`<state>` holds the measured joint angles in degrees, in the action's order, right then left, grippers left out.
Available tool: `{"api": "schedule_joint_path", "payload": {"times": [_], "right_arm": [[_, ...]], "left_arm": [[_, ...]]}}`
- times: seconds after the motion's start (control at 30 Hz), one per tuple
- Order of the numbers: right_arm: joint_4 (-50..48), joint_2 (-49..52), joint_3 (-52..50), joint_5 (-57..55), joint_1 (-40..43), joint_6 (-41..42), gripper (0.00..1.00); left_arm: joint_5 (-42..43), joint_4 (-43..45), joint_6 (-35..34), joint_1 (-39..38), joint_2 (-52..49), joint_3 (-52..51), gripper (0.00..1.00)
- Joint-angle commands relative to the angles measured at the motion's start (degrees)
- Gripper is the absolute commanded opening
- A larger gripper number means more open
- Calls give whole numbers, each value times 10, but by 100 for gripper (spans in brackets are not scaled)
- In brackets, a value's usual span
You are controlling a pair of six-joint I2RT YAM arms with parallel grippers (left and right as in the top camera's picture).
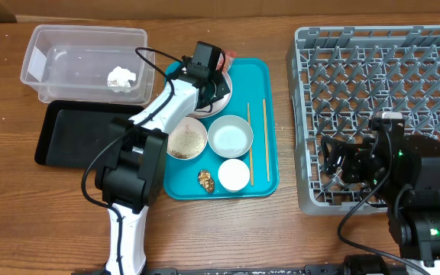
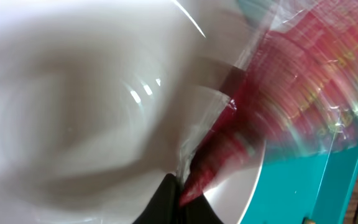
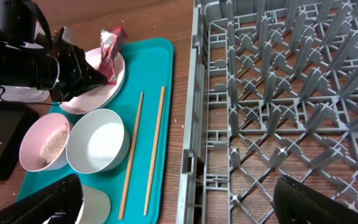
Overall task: Sort waste into correct bins and load items into the dishwasher
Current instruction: 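Return the left gripper to the plate and grasp the red wrapper, then move the red wrapper into the clear bin and release it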
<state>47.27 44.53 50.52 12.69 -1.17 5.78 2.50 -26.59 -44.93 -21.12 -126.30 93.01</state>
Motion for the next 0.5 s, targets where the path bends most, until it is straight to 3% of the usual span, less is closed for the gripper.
{"api": "schedule_joint_path", "payload": {"times": [0.0,0.2,0.47], "right_arm": [[-2,0,17,3,2,1,100],[2,0,17,3,2,0,100],[5,0,17,2,2,0,100]], "left_arm": [[-14,-4,14,2,-3,6,4],[-49,-55,81,2,38,21,4],[-137,-92,176,24,177,24,4]]}}
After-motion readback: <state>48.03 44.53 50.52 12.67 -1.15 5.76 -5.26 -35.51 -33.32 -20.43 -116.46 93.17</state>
